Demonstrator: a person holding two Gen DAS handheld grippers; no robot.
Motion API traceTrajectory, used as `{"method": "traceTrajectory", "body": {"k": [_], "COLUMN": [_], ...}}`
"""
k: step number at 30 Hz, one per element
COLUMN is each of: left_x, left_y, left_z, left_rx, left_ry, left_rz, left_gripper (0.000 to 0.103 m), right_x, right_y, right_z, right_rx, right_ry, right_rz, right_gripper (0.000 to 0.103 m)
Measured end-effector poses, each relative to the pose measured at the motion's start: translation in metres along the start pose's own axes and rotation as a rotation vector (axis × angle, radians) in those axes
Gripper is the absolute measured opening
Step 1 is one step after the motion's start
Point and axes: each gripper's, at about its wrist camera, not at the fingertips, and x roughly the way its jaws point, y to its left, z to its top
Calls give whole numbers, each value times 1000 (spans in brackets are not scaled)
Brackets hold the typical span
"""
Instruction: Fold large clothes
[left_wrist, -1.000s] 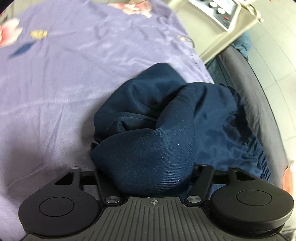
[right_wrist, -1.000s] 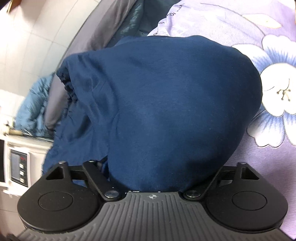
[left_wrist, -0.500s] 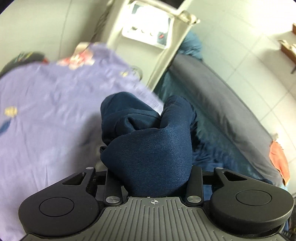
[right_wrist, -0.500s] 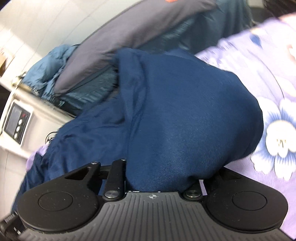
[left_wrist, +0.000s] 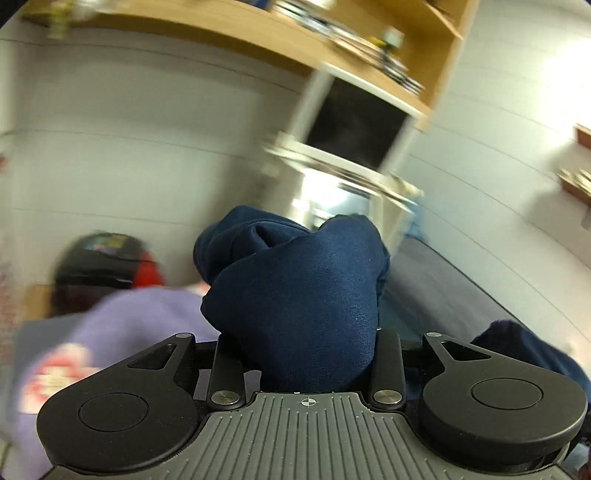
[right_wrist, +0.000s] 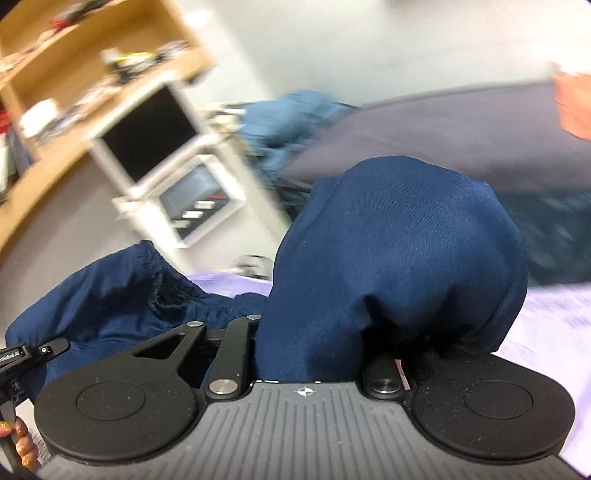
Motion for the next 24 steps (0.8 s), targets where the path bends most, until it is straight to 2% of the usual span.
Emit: {"method": "traceTrajectory", "body": {"k": [2, 4, 6, 8, 10, 12, 14, 16, 18, 21, 24], "left_x": [-15, -19, -12, -1, 8, 5, 4, 0, -1, -2, -3], "left_y": [32, 63, 94, 127, 150, 161, 168, 177, 184, 196, 207], "left_z": [-10, -29, -55, -89, -120, -143, -153, -154, -154, -163, -173], "left_rx": [-40, -87, -160, -277, -374, -416, -469, -489, -513, -559, -605], "left_ry": [-24, -11, 47, 157, 241, 255, 258, 270, 284, 318, 351], "left_rz": [82, 173, 245, 295, 331, 343, 334, 323, 320, 331, 340], "left_gripper": [83, 83, 83, 84, 84, 85, 92, 98, 98, 103, 103], "right_x": [14, 32, 56, 84, 116, 140, 151, 151, 150, 156, 154], "right_y": [24, 42, 53, 60, 64, 69, 68, 54, 39, 26, 14], "right_z": [4, 2, -6, -18, -40, -65, -86, -93, -93, -92, -100], "right_rx": [-40, -73, -83, -74, -81, -155, -188, -131, -71, -19, 60], "right_ry": [1, 23, 74, 161, 264, 348, 389, 406, 425, 462, 497], "right_rz": [81, 148, 202, 225, 209, 133, 71, 47, 27, 12, -31], "right_gripper": [23, 23, 25, 26, 27, 27, 28, 30, 32, 38, 48]}}
